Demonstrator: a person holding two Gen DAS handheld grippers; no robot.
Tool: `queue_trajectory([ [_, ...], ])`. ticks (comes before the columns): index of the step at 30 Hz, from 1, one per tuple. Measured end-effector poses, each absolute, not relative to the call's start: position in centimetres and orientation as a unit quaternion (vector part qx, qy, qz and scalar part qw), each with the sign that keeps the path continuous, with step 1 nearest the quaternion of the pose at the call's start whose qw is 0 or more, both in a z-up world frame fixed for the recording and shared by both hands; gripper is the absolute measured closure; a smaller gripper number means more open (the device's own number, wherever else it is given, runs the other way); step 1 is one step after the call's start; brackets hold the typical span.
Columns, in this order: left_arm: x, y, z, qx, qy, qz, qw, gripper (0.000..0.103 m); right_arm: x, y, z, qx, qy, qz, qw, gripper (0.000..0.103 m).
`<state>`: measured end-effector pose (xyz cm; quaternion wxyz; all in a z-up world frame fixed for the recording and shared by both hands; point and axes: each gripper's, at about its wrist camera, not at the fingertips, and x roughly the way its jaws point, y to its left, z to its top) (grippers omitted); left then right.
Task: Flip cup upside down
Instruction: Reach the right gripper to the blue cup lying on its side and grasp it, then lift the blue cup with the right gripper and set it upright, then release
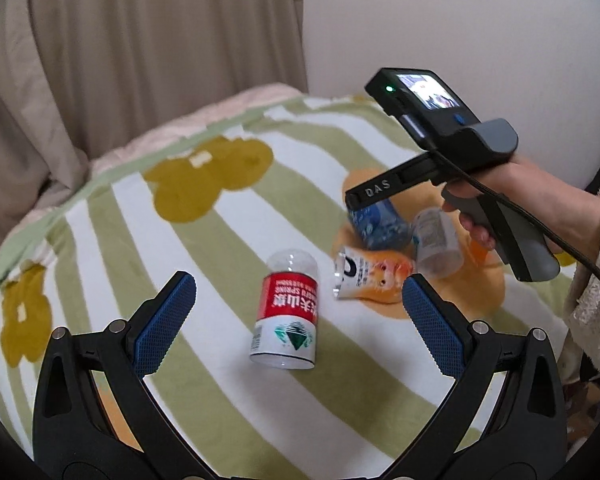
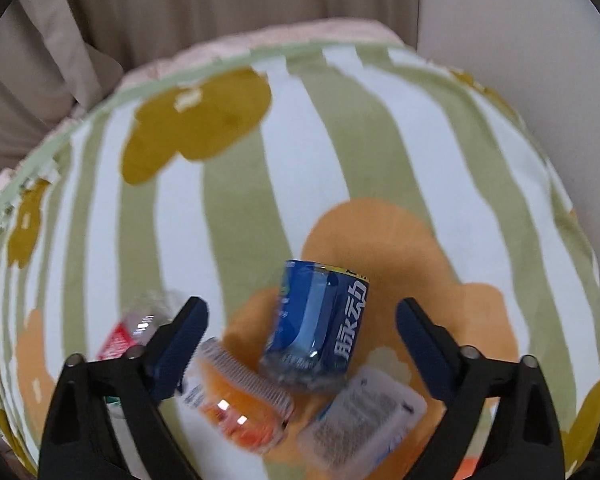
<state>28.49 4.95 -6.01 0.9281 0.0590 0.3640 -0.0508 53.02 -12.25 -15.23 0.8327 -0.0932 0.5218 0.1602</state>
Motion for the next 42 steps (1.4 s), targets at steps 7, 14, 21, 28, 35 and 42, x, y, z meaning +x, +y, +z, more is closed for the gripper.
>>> queue_trajectory([
  [7, 29.2, 4.7, -8.7, 0.047, 0.384, -0.06, 0.92, 0.0, 54.8, -12.6, -18.0, -0.104, 0.547, 0.145, 0.818, 0.031],
  [14, 29.0, 4.8, -8.9, 0.049, 0.386, -0.057, 0.92, 0.0, 55.0, -12.8, -18.6, -0.103, 0.546, 0.154, 0.817, 0.042],
  [21, 27.8, 4.9, -7.1, 0.051, 0.372, -0.05, 0.925, 0.0, 52.8, -12.8, -14.3, -0.095, 0.501, 0.176, 0.842, 0.044],
  [28, 23.3, 4.6, -3.9, 0.054, 0.35, -0.053, 0.934, 0.0, 43.8, -13.0, -5.3, -0.127, 0.436, 0.244, 0.857, 0.045],
  [35, 16.1, 4.9, -2.7, 0.055, 0.338, -0.058, 0.938, 0.0, 34.0, -12.2, -3.9, -0.225, 0.454, 0.276, 0.817, 0.045],
  [42, 11.3, 5.2, -3.3, 0.05, 0.336, -0.054, 0.939, 0.0, 28.7, -11.7, -11.9, -0.325, 0.524, 0.277, 0.737, 0.045],
])
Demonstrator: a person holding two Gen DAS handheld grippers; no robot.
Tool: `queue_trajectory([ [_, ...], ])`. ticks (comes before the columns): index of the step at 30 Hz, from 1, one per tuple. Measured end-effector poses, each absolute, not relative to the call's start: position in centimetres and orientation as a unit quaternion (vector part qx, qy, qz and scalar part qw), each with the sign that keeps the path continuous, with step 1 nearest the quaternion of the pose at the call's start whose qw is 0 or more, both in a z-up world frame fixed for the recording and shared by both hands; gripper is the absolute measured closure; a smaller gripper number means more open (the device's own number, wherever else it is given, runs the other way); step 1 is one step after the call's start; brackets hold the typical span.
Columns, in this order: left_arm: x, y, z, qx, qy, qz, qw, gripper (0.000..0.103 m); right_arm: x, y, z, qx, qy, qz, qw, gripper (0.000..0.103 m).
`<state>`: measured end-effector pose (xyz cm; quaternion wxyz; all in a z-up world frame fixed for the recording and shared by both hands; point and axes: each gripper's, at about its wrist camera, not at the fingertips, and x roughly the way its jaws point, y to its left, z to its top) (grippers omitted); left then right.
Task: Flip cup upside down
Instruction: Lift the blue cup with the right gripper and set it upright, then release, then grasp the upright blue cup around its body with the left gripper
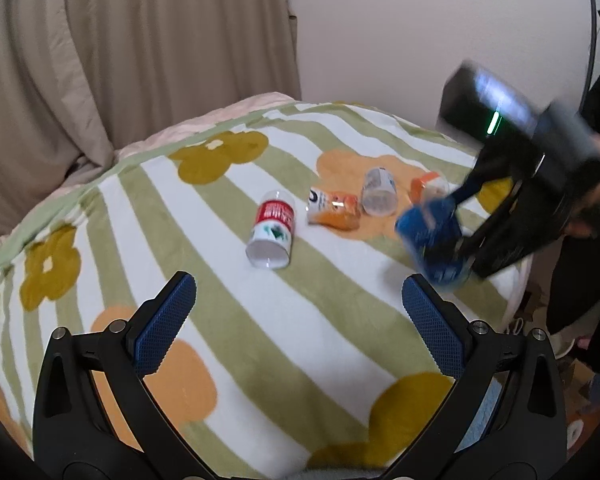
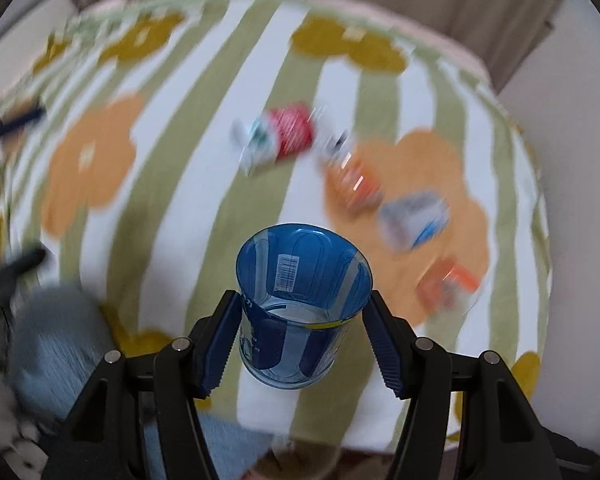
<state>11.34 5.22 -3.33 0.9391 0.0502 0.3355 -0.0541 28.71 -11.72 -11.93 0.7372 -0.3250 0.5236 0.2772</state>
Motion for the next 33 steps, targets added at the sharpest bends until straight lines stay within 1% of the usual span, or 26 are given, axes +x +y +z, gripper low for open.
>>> queue_trajectory([
  [3, 10.2, 5.5, -3.8, 0.044, 0.338, -0.052, 0.939, 0.0, 27.7, -11.0, -15.4, -0.35, 0.534, 0.276, 0.718, 0.045],
  [7, 8.9, 6.1, -4.3, 0.046, 0.341, -0.037, 0.938, 0.0, 27.6, -9.5, -18.2, -0.359, 0.539, 0.288, 0.705, 0.045],
  [12, 8.3, 7.3, -4.6, 0.041, 0.344, -0.023, 0.938, 0.0, 28.5, -7.8, -19.5, -0.334, 0.529, 0.306, 0.718, 0.045],
  [16, 8.1, 7.6, -4.8, 0.063, 0.344, -0.019, 0.937, 0.0, 28.7, -7.3, -19.8, -0.307, 0.524, 0.315, 0.729, 0.044],
  [17, 8.0, 7.6, -4.9, 0.071, 0.343, -0.02, 0.936, 0.0, 28.8, -7.5, -19.7, -0.303, 0.521, 0.317, 0.732, 0.042],
  [18, 8.1, 7.5, -5.0, 0.08, 0.342, -0.024, 0.936, 0.0, 28.9, -7.9, -19.4, -0.293, 0.516, 0.318, 0.739, 0.031],
  [19, 8.2, 7.3, -5.0, 0.095, 0.341, -0.033, 0.935, 0.0, 28.9, -8.6, -18.9, -0.282, 0.51, 0.318, 0.748, 0.017],
  [21, 8.9, 6.3, -5.2, 0.145, 0.338, -0.057, 0.928, 0.0, 28.5, -10.1, -17.3, -0.251, 0.495, 0.324, 0.767, 0.005],
  [22, 9.4, 5.4, -5.3, 0.183, 0.336, -0.074, 0.921, 0.0, 28.4, -11.3, -16.4, -0.228, 0.484, 0.327, 0.779, 0.003],
  [24, 10.3, 3.8, -5.7, 0.249, 0.332, -0.115, 0.902, 0.0, 27.7, -13.7, -14.3, -0.187, 0.458, 0.325, 0.806, 0.002],
  [27, 12.1, -0.4, -7.7, 0.397, 0.319, -0.191, 0.839, 0.0, 25.5, -18.1, -11.8, -0.13, 0.43, 0.315, 0.836, 0.002],
  [28, 12.7, -2.1, -9.0, 0.457, 0.311, -0.213, 0.805, 0.0, 24.5, -19.6, -11.3, -0.106, 0.422, 0.313, 0.844, 0.002],
  [31, 14.1, -5.5, -13.0, 0.573, 0.293, -0.287, 0.71, 0.0, 21.5, -22.8, -10.6, -0.056, 0.39, 0.299, 0.869, 0.002],
  [33, 15.0, -7.0, -15.3, 0.619, 0.287, -0.314, 0.66, 0.0, 19.6, -24.8, -10.9, -0.036, 0.37, 0.283, 0.884, 0.002],
])
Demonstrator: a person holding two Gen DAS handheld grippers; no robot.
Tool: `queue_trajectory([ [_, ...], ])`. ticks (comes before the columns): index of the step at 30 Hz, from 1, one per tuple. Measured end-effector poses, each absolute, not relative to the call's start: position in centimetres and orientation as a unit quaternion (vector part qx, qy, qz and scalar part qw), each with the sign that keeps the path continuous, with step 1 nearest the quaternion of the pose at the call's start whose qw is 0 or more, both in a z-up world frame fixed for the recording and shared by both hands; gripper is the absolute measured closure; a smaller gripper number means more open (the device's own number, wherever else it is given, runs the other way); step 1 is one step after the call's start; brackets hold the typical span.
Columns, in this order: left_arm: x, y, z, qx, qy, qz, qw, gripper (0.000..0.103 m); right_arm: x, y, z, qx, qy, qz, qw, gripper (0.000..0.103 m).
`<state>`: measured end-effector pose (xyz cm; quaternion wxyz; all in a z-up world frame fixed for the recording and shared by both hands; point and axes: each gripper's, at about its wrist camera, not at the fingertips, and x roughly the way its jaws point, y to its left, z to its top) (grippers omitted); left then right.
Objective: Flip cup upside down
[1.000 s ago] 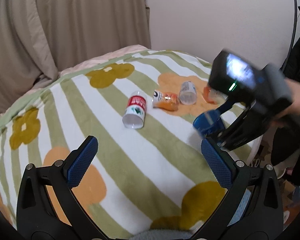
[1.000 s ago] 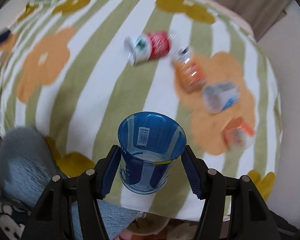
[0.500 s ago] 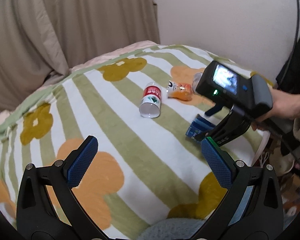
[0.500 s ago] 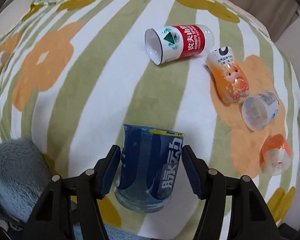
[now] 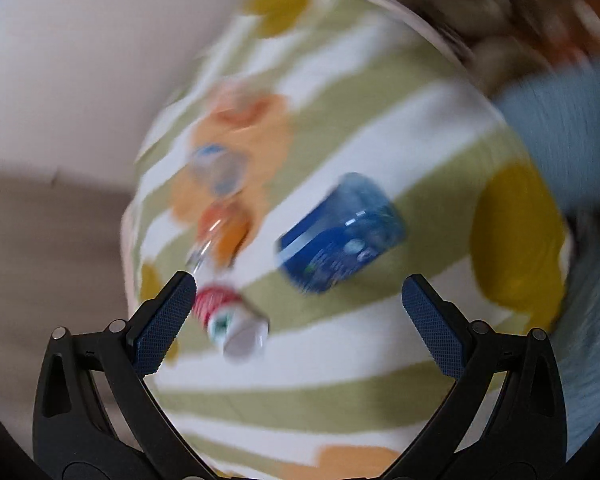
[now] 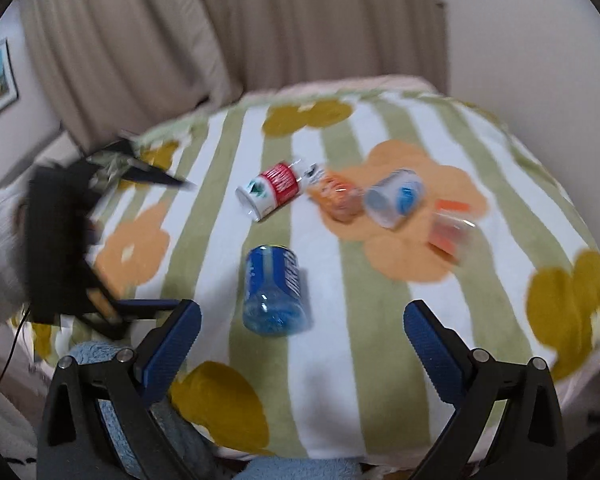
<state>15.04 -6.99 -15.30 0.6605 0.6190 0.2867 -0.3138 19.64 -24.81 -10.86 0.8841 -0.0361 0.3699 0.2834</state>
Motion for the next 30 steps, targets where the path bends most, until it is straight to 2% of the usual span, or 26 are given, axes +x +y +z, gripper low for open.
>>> queue_trajectory([
  [5, 18.1, -8.7, -20.3, 0.666, 0.314, -0.358, 0.574, 0.001, 15.8, -28.9, -12.2, 0.032, 0.343, 0.267, 0.9, 0.002],
  [11, 19.7, -10.0, -22.0, 0.68, 0.328, -0.38, 0.534, 0.017, 15.0, -31.0, -14.4, 0.109, 0.335, 0.267, 0.897, 0.002],
  [12, 20.2, -10.3, -21.9, 0.68, 0.329, -0.375, 0.537, 0.026, 15.1, -31.3, -14.8, 0.123, 0.334, 0.27, 0.895, 0.002],
  [16, 22.4, -11.0, -20.9, 0.641, 0.39, -0.362, 0.553, 0.031, 15.4, -31.7, -15.2, 0.138, 0.335, 0.275, 0.891, 0.002],
  [18, 23.6, -11.1, -20.4, 0.608, 0.436, -0.338, 0.572, 0.033, 15.3, -31.7, -14.9, 0.139, 0.328, 0.281, 0.891, 0.002],
  [20, 25.7, -10.9, -19.4, 0.532, 0.507, -0.304, 0.606, 0.034, 15.1, -31.8, -14.8, 0.146, 0.321, 0.289, 0.89, 0.002],
  [25, 29.6, -8.0, -17.7, 0.264, 0.673, -0.214, 0.657, 0.038, 14.7, -32.2, -13.8, 0.17, 0.3, 0.309, 0.886, 0.002],
  [28, 30.1, -6.4, -18.0, 0.164, 0.712, -0.179, 0.659, 0.04, 14.6, -32.0, -13.6, 0.181, 0.294, 0.324, 0.881, 0.002],
  [30, 29.7, -6.5, -18.3, 0.166, 0.708, -0.169, 0.665, 0.04, 14.5, -31.7, -13.7, 0.189, 0.292, 0.338, 0.875, 0.002],
])
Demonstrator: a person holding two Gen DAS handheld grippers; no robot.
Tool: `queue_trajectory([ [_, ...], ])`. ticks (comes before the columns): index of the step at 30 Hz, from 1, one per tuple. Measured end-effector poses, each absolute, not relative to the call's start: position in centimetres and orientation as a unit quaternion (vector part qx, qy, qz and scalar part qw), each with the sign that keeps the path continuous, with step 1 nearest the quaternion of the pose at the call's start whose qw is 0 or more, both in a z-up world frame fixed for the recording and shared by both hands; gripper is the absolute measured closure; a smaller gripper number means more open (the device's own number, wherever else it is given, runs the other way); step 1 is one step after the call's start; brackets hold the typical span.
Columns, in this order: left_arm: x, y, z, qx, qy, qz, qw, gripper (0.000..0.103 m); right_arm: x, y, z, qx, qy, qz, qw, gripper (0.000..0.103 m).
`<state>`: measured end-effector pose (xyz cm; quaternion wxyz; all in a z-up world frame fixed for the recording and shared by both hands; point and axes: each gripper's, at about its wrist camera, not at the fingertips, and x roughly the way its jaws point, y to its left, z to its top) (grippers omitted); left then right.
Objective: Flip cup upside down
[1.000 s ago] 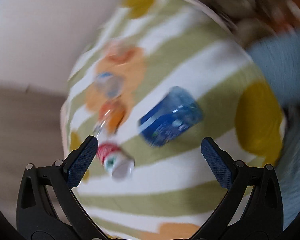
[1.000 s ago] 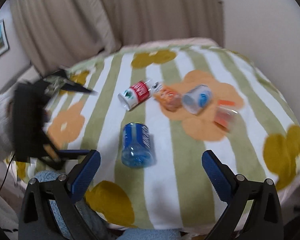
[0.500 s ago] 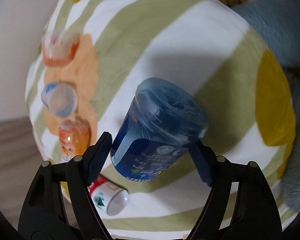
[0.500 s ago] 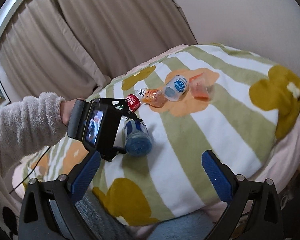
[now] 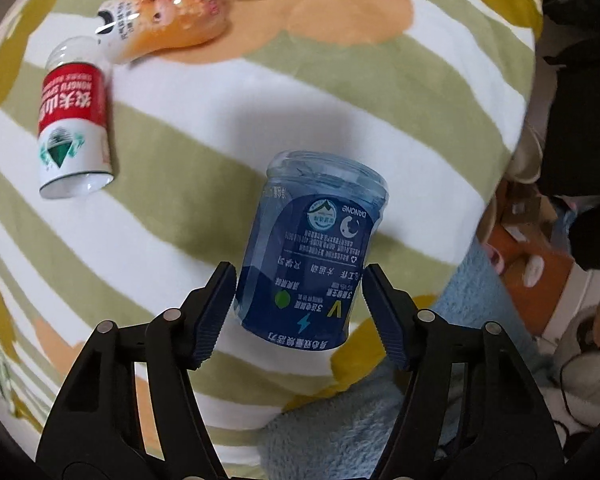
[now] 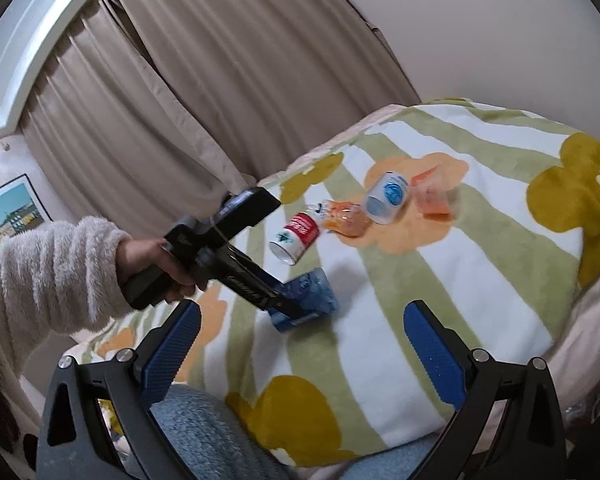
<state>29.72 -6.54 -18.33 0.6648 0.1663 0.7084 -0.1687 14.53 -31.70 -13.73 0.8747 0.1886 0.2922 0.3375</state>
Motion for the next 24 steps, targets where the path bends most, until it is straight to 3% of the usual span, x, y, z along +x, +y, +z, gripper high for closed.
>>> queue_trajectory([
  [8, 27.9, -7.9, -19.0, 0.156, 0.703, -0.159, 0.675, 0.036, 13.7, -31.2, -13.6, 0.194, 0.293, 0.359, 0.865, 0.002],
  [9, 27.8, -7.7, -18.7, 0.149, 0.703, -0.164, 0.676, 0.023, 13.6, -31.3, -13.6, 0.193, 0.292, 0.358, 0.865, 0.002],
  [10, 27.7, -8.1, -18.1, 0.141, 0.699, -0.167, 0.681, 0.0, 13.5, -31.3, -13.5, 0.193, 0.291, 0.357, 0.866, 0.002],
  [19, 29.0, -11.7, -17.0, 0.243, 0.666, -0.143, 0.691, 0.0, 13.5, -31.9, -13.4, 0.203, 0.286, 0.355, 0.867, 0.002],
  [24, 30.2, -12.2, -18.3, 0.221, 0.676, -0.15, 0.687, 0.0, 13.4, -32.2, -13.5, 0.204, 0.288, 0.354, 0.866, 0.002],
])
